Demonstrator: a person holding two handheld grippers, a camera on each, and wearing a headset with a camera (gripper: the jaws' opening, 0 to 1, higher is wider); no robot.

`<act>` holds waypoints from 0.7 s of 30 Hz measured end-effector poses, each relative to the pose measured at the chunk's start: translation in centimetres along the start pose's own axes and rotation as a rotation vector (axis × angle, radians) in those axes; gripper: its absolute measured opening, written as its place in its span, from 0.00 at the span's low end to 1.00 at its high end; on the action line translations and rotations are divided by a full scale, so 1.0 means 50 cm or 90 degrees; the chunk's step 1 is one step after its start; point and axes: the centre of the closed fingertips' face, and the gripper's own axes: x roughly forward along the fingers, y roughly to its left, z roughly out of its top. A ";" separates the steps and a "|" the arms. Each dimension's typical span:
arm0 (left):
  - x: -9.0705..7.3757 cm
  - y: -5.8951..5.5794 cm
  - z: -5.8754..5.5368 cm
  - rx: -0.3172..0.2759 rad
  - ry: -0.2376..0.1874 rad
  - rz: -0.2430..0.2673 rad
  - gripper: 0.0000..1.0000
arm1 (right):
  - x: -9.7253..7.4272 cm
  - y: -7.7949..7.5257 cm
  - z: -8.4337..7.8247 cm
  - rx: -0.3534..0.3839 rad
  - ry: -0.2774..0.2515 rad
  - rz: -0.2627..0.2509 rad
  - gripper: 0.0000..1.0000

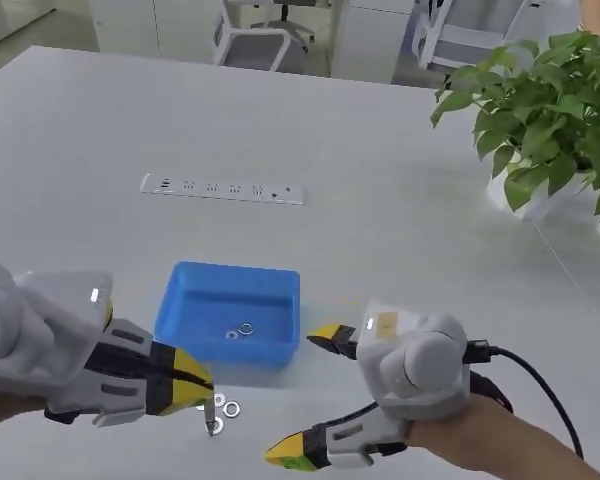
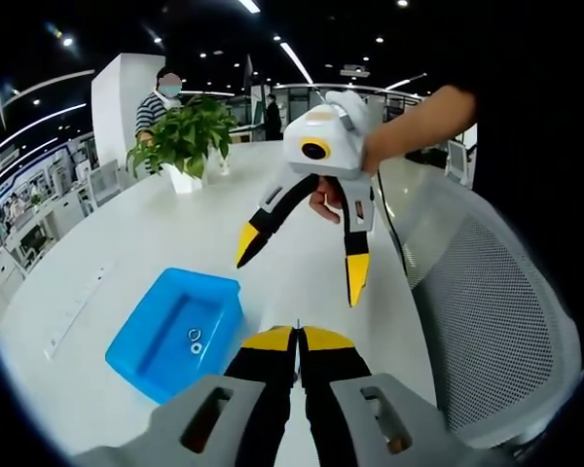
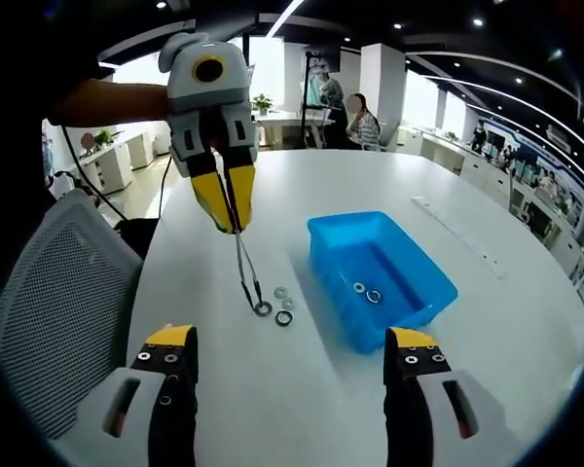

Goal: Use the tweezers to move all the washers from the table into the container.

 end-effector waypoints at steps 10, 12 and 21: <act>-0.010 0.005 -0.010 0.016 0.025 -0.020 0.05 | 0.038 0.029 0.024 -0.053 -0.006 0.043 0.61; -0.010 0.004 -0.011 0.019 0.028 -0.025 0.05 | 0.044 0.033 0.027 -0.059 -0.004 0.050 0.57; -0.009 0.006 -0.012 0.030 0.037 -0.037 0.05 | 0.076 0.044 0.039 -0.083 -0.004 0.073 0.38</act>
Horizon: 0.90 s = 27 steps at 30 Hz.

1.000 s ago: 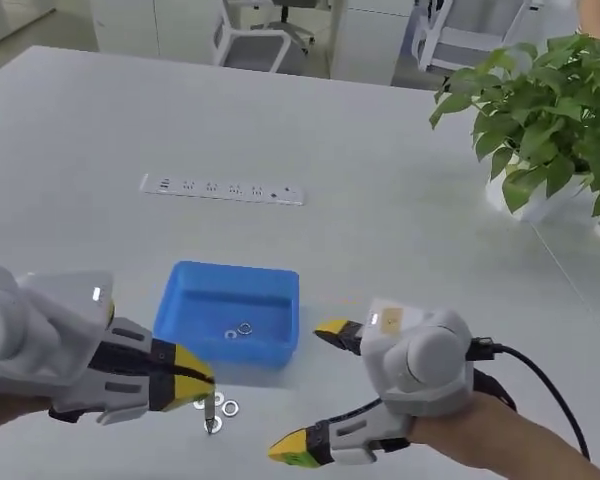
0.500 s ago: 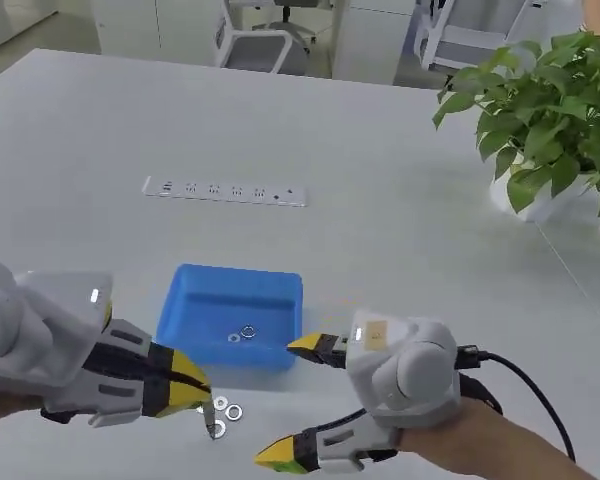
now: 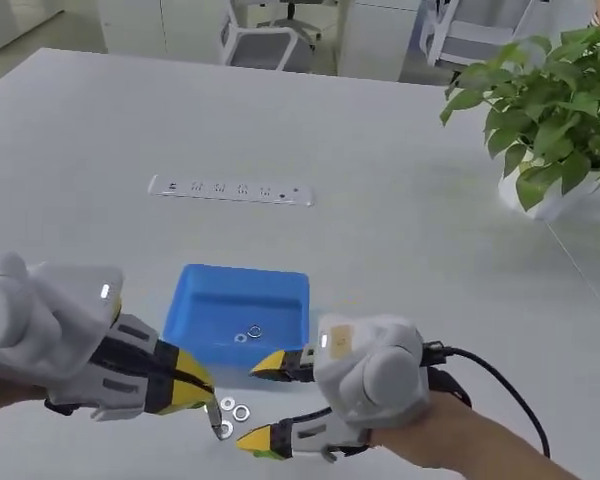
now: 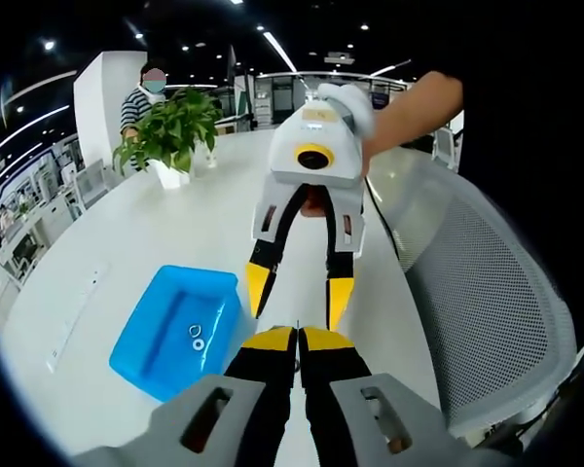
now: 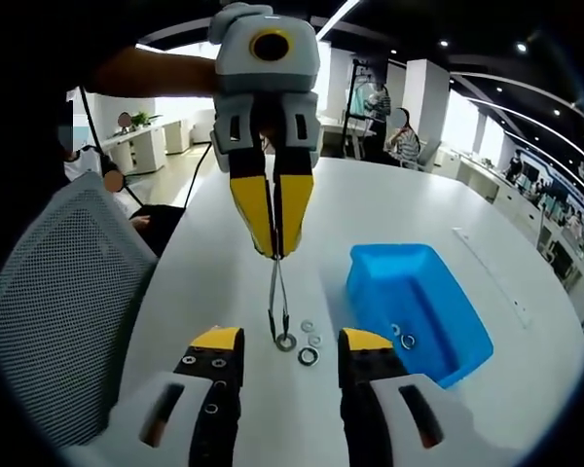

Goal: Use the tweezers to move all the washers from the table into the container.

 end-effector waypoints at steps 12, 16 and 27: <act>0.001 0.000 0.000 0.005 0.007 -0.012 0.05 | 0.048 0.010 -0.001 -0.034 0.025 0.033 0.26; 0.002 0.002 0.000 0.005 0.008 -0.012 0.05 | 0.056 0.009 -0.004 -0.036 0.031 0.035 0.21; 0.005 0.003 0.003 0.003 0.006 -0.012 0.05 | 0.068 0.016 -0.008 -0.022 0.038 0.050 0.14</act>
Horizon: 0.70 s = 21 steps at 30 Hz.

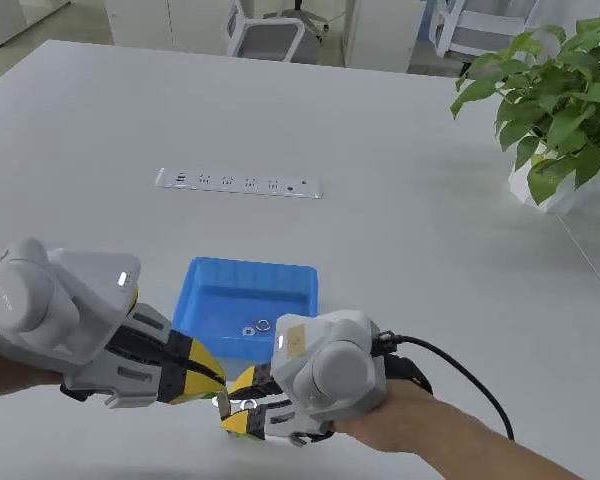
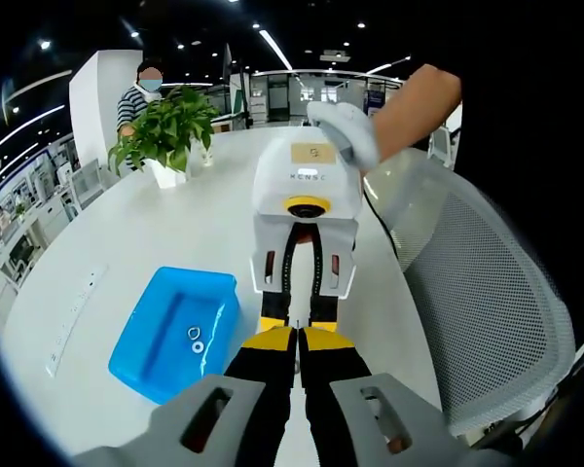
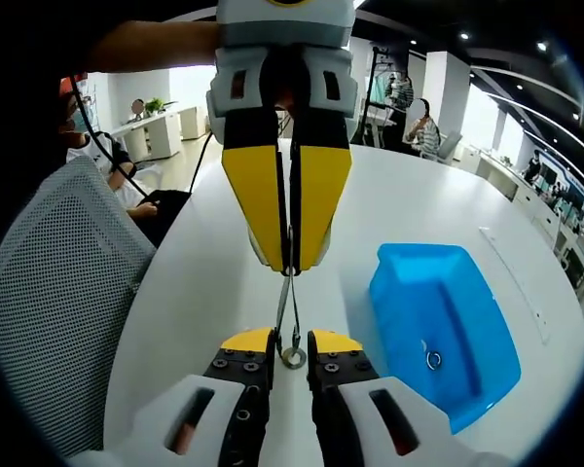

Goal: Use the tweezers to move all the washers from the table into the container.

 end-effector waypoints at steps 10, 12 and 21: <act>0.003 -0.002 0.003 0.003 -0.001 -0.003 0.05 | 0.003 0.006 0.000 0.000 0.011 0.002 0.11; 0.004 -0.003 0.004 0.003 -0.001 -0.003 0.05 | 0.003 0.007 0.001 -0.004 0.016 0.003 0.10; 0.003 -0.002 0.003 0.001 0.005 -0.005 0.05 | 0.001 0.008 -0.001 0.006 0.025 -0.003 0.08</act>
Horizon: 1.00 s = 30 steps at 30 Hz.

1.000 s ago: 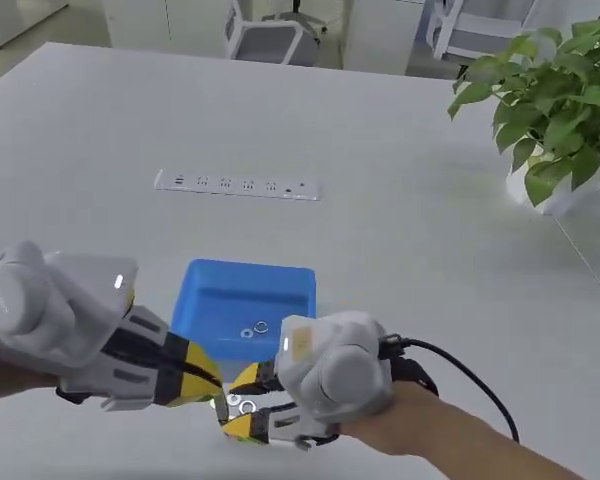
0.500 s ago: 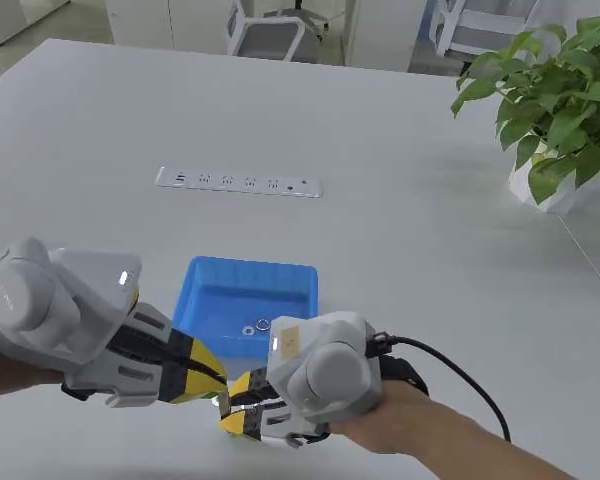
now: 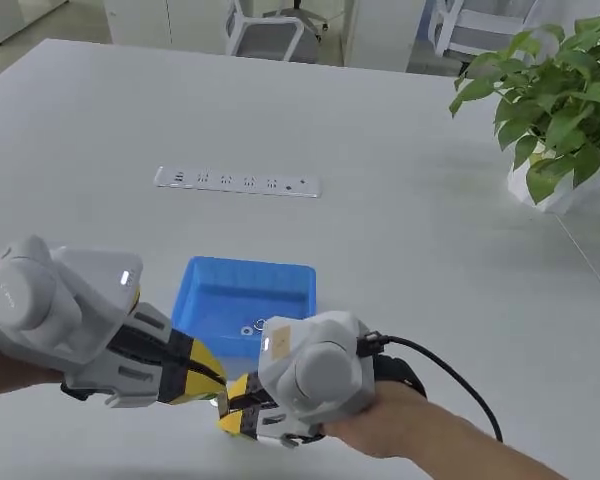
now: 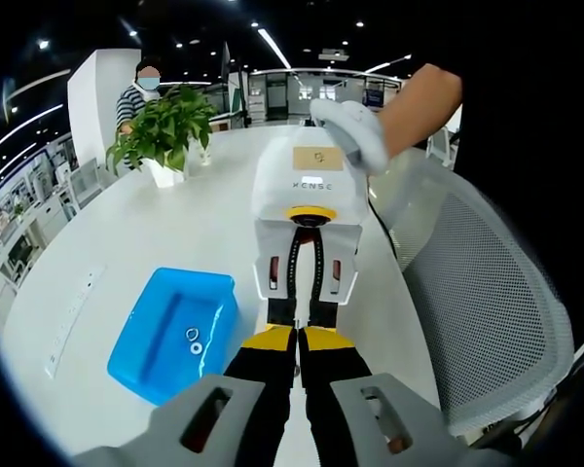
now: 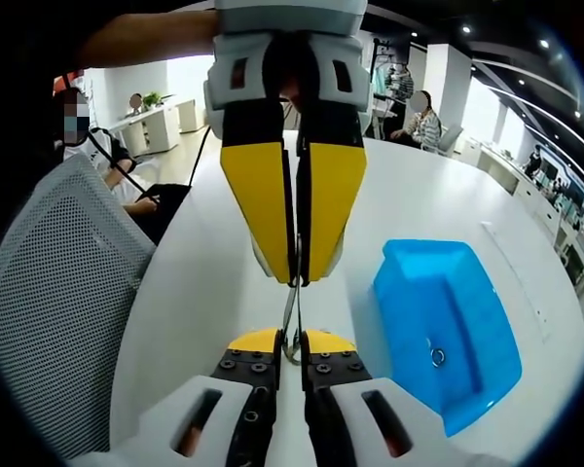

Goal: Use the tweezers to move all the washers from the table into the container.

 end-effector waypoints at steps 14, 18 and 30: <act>-0.001 0.000 -0.008 -0.006 0.012 0.005 0.06 | 0.001 -0.001 0.000 -0.001 0.001 -0.002 0.07; -0.005 0.004 -0.006 -0.008 0.009 0.011 0.08 | 0.000 0.000 -0.001 -0.004 0.001 -0.003 0.07; -0.023 0.013 -0.003 -0.044 -0.011 0.035 0.21 | -0.005 0.004 0.005 -0.006 -0.001 0.002 0.08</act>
